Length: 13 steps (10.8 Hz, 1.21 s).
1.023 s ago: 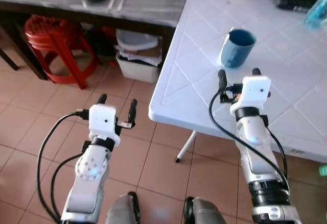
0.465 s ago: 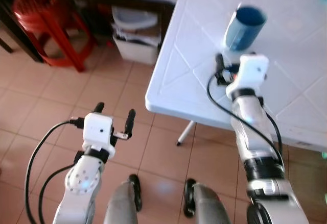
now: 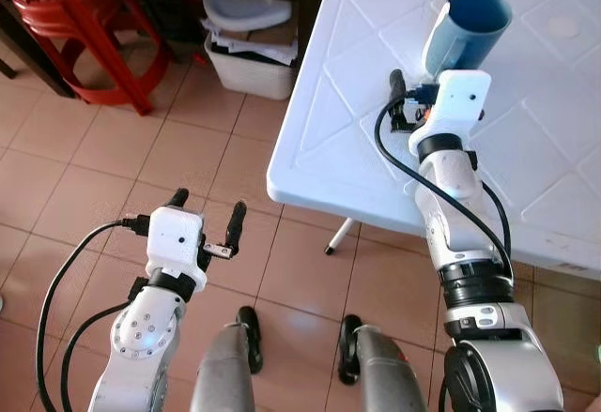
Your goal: Setting the table
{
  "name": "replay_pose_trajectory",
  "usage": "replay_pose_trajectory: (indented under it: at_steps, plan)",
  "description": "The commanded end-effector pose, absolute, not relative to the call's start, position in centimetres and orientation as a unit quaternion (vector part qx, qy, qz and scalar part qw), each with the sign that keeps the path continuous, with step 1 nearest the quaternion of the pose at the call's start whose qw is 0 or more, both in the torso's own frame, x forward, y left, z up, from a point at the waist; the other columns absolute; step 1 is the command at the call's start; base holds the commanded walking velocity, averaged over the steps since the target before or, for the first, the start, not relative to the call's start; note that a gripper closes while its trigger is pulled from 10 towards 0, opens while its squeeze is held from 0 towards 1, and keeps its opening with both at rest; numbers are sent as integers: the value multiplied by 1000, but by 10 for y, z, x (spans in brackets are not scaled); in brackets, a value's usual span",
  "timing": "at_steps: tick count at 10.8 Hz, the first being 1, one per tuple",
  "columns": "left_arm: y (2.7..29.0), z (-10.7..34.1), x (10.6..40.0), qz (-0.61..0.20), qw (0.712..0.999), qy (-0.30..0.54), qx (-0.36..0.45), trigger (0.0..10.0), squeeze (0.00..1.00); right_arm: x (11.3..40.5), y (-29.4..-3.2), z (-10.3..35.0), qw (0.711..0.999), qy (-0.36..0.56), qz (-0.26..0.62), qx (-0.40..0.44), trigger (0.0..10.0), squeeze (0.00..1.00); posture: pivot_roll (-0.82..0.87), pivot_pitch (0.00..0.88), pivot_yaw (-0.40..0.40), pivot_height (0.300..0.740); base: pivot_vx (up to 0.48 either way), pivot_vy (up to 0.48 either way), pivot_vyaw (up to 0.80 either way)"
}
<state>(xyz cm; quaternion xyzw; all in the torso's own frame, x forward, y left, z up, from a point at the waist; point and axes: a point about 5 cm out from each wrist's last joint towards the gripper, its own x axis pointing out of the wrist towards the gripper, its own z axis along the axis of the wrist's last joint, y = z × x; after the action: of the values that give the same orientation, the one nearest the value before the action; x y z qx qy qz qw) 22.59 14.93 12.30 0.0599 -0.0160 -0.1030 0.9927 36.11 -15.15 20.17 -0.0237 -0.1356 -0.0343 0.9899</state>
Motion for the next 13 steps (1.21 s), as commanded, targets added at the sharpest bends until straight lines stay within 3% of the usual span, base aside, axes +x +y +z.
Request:
replay_pose_trajectory:
  at_steps: [1,2,3,4,5,6,10,11,12,13]
  plan:
    - [153,123,223,-99,993,-10,62,10000,0,360,-155,206,989,-140,-49,-21,10000,0,82,390,40,740,0,0,0]
    - [152,123,224,-99,993,-9,61,10000,0,358,-160,211,985,-156,-67,-31,1843,0,81,388,37,740,0,0,0]
    - [152,123,224,-98,993,-8,60,10000,0,357,-164,211,984,-158,-76,-33,0,0,82,388,35,740,0,0,0]
    - [153,122,223,-96,994,-7,59,10000,0,358,-165,211,984,-157,-76,-32,0,0,80,387,35,740,0,0,0]
    - [152,121,223,-95,994,-6,58,10000,0,360,-164,212,984,-158,-70,-36,4392,0,79,384,32,740,0,0,0]
    - [152,122,224,-94,994,-7,57,10000,0,361,-161,215,984,-163,-64,-43,10000,0,79,381,29,740,0,0,0]
    - [151,121,226,-90,994,-9,57,10000,0,365,-158,231,977,-193,-65,-56,10000,0,76,374,25,740,0,0,0]
    - [151,122,226,-90,994,-9,57,10000,0,365,-159,231,977,-194,-72,-58,4275,0,76,372,26,740,0,0,0]
    - [151,122,227,-90,994,-10,57,10000,0,365,-161,230,976,-193,-79,-60,0,0,75,371,27,740,0,0,0]
    - [151,122,228,-91,994,-11,57,10000,0,365,-164,230,975,-194,-85,-65,0,0,74,367,28,740,0,0,0]
